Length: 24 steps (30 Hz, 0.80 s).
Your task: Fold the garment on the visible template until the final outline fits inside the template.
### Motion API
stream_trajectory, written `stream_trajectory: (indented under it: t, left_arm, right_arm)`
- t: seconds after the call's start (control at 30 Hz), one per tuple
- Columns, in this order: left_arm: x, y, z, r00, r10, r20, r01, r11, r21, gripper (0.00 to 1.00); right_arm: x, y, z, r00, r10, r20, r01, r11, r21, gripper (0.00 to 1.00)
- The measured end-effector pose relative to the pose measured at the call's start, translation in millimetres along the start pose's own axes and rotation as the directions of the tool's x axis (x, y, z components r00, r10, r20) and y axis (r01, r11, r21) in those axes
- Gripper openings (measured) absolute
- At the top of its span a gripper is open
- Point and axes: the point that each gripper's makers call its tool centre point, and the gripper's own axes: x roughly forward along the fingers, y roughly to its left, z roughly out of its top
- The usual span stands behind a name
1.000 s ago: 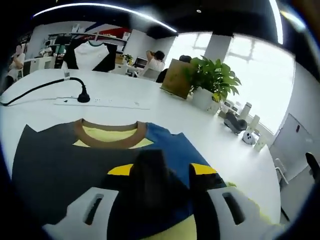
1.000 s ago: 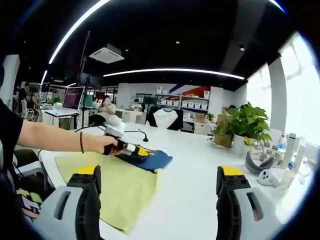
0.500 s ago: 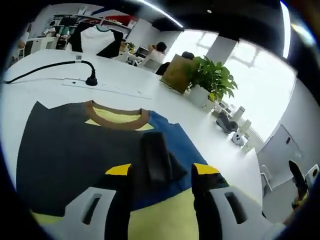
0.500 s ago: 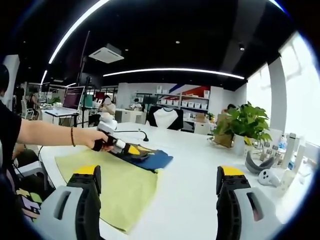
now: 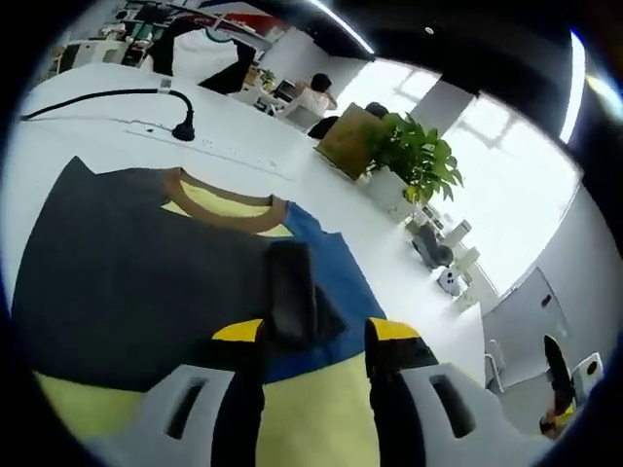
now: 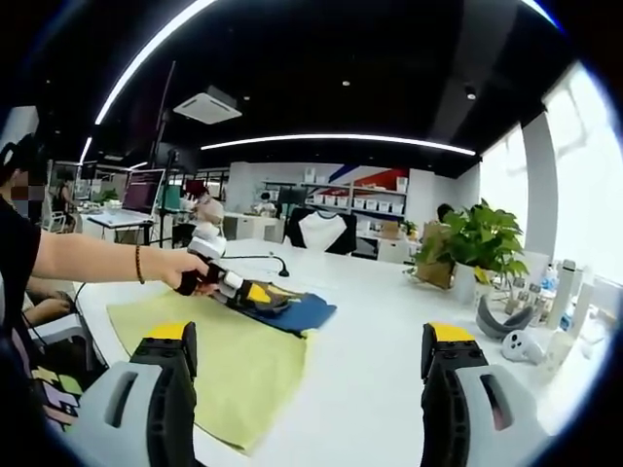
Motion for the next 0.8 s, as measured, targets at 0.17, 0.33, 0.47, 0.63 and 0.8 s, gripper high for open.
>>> stream_trajectory:
  t: [0.17, 0.33, 0.47, 0.63, 0.8]
  left_arm:
    - [2, 4.2, 1.7, 1.0, 0.015, 0.013, -0.015, 1.0, -0.009, 0.3]
    - [4, 8.5, 0.8, 0.999, 0.034, 0.042, -0.032, 0.999, -0.041, 0.23]
    - [6, 10.8, -1.8, 0.998, 0.045, 0.046, -0.043, 0.998, -0.044, 0.12]
    - [6, 10.8, -5.7, 0.999, 0.037, 0.03, -0.034, 0.996, -0.077, 0.03]
    - [4, 7.8, -6.0, 0.997, 0.049, 0.059, -0.049, 0.999, -0.005, 0.03]
  right_arm:
    - [-1, -4, -0.6, 1.0, -0.01, 0.0, 0.01, 1.0, 0.006, 0.98]
    - [0, -3, -0.6, 1.0, -0.007, 0.0, 0.007, 1.0, 0.006, 0.98]
    - [0, -2, -0.9, 1.0, -0.004, -0.001, 0.004, 1.0, 0.006, 0.98]
    - [-2, -4, 0.1, 1.0, -0.011, 0.004, 0.011, 1.0, 0.011, 0.99]
    - [-1, -6, -0.9, 1.0, -0.016, 0.0, 0.016, 1.0, 0.015, 0.99]
